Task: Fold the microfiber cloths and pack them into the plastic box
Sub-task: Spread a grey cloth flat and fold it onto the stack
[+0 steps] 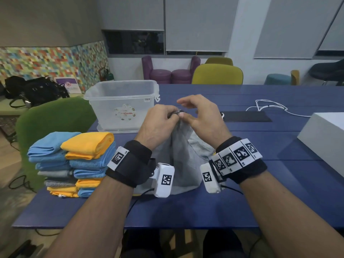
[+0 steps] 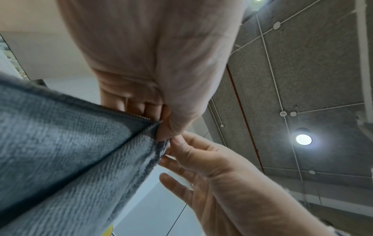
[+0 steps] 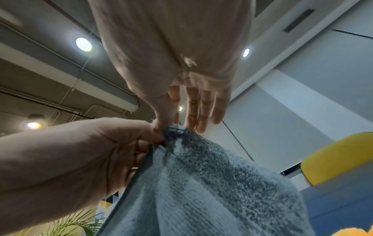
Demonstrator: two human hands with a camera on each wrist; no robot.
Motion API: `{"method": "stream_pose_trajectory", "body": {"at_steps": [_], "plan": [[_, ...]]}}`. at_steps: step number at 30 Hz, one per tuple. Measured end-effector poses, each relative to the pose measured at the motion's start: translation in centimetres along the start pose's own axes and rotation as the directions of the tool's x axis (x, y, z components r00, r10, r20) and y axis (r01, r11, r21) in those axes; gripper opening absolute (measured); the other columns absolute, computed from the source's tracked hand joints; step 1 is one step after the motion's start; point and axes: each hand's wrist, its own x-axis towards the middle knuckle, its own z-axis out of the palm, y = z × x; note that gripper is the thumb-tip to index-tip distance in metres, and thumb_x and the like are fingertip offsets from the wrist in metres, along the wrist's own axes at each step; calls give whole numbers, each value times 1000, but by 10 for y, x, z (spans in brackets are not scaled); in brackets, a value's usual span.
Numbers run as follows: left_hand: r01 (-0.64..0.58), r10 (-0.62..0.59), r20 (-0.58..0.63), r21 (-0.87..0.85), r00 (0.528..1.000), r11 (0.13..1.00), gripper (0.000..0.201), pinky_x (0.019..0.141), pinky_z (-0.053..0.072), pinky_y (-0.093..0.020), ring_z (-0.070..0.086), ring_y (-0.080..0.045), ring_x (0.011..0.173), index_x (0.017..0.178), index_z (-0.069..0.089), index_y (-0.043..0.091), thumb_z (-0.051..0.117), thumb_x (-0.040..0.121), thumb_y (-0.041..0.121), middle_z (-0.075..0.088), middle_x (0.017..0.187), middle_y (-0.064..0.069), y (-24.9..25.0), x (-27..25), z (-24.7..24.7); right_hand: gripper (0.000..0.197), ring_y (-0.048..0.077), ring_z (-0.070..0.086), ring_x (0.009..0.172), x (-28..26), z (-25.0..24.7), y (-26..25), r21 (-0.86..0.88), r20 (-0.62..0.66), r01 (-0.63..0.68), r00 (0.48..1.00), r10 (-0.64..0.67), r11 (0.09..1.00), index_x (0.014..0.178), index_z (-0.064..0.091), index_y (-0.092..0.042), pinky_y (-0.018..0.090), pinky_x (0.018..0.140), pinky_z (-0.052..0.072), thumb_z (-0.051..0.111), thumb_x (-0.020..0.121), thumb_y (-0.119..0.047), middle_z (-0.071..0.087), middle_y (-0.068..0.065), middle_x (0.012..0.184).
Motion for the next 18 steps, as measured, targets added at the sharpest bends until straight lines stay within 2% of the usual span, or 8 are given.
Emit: {"method": "stream_pose_trajectory", "body": {"at_steps": [1,3,5,7,10,12,14,18], "plan": [[1,-1,4,-34,1000,999,24,83,53,-45,69,-27,88,96,78,17,55,91,20,76,86,-7,0,0,-2,25,6,64,99,2,0,0,-5,13,20,1000,-20,1000,111,73,-20,9,86,43,77,87,-19,70,-4,104],[17,-17,7,-127,1000,992,24,88,55,-49,71,-29,93,95,79,17,55,89,20,77,90,-8,3,0,-6,16,8,67,92,5,-1,-1,30,-4,42,999,-42,999,103,76,-19,22,87,51,77,87,-19,72,-5,95],[25,-25,4,-211,1000,977,23,92,57,-46,74,-26,96,97,79,15,57,91,15,79,91,-5,8,-3,-9,8,11,68,86,8,-1,-2,39,-68,99,993,-96,994,96,77,-18,34,83,55,76,88,-17,72,-4,90],[31,-44,-44,-262,998,965,20,89,58,-40,75,-22,94,96,80,14,61,92,12,80,89,-2,14,-4,-11,2,13,66,83,10,0,-5,-18,-133,178,975,-179,984,91,75,-16,39,77,55,73,89,-17,69,-3,87],[82,-134,-147,-318,980,945,9,80,59,-36,75,-15,79,90,77,14,69,84,16,78,79,0,23,-2,-14,6,16,63,82,12,-3,-13,-66,-145,226,962,-233,972,92,68,-13,44,74,52,64,94,-15,67,-3,87],[82,-144,-236,-255,961,963,12,77,60,-39,73,-16,75,89,72,17,71,78,19,76,76,1,27,0,-17,9,17,61,80,13,-7,-18,-94,-137,216,964,-228,972,97,64,-13,45,73,51,55,97,-16,66,-4,85],[42,-87,-313,-148,946,988,19,76,59,-40,69,-17,75,92,64,19,69,73,17,72,79,3,30,0,-18,11,19,57,74,15,-12,-23,-121,-159,205,962,-223,971,101,60,-13,45,70,49,49,100,-16,63,-4,81],[-60,49,-346,-22,937,998,26,70,56,-44,64,-21,75,93,55,20,65,71,13,64,83,7,34,-8,-15,10,19,49,66,21,-25,-29,-133,-218,175,955,-201,976,102,55,-13,43,65,46,45,102,-16,52,-10,72]]}}
